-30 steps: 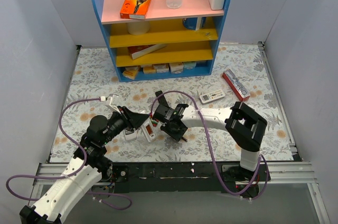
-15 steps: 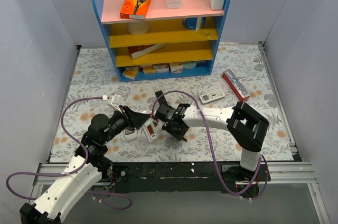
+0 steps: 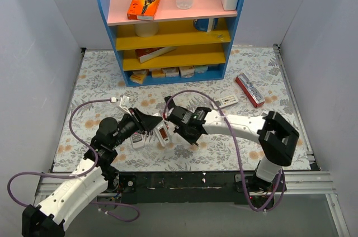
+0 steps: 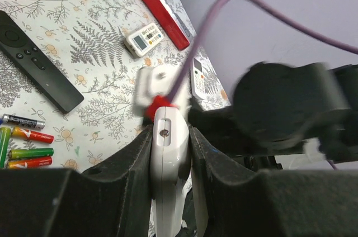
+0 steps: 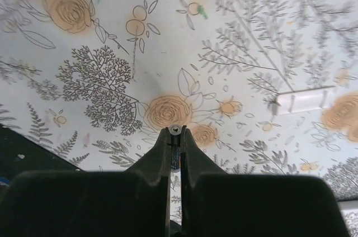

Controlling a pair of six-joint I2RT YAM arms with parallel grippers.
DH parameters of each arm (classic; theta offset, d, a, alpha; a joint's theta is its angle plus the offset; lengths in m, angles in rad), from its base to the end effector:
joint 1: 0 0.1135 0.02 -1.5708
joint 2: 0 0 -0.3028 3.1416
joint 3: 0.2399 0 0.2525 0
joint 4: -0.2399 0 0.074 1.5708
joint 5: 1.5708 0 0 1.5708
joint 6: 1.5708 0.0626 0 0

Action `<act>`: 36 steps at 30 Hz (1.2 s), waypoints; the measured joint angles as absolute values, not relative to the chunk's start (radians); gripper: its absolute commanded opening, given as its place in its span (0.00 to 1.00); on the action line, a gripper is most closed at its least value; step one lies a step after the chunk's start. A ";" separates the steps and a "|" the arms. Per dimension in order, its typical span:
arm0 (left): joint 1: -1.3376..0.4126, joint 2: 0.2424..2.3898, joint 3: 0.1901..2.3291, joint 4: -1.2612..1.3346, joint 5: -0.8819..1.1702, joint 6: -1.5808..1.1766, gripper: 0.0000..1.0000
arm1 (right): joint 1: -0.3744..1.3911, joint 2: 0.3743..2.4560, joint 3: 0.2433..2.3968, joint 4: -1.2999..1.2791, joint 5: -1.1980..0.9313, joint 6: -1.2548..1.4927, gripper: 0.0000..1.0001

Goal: Load the batteries into the remote control
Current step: Pick up the battery from the center of the board, then load the battery into the remote control.

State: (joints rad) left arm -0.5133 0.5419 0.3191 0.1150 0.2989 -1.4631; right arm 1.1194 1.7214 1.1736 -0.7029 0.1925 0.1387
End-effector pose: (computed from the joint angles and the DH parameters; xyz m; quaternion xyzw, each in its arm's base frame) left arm 0.1182 -0.0878 0.2596 -0.2480 0.6999 -0.6125 0.2709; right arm 0.1629 0.3085 0.2078 -0.4492 0.8741 0.0166 0.1841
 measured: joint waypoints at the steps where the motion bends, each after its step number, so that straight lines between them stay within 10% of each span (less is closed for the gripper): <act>1: -0.513 0.553 0.318 0.130 0.298 -1.467 0.00 | 1.119 1.691 1.175 -0.707 0.205 0.149 0.01; 18: -0.513 0.825 0.343 0.353 0.297 -1.558 0.00 | 1.159 1.143 1.084 -0.301 0.300 0.214 0.01; 36: -0.513 0.878 0.411 0.367 0.308 -1.601 0.00 | 1.190 1.155 0.912 0.094 0.263 0.194 0.01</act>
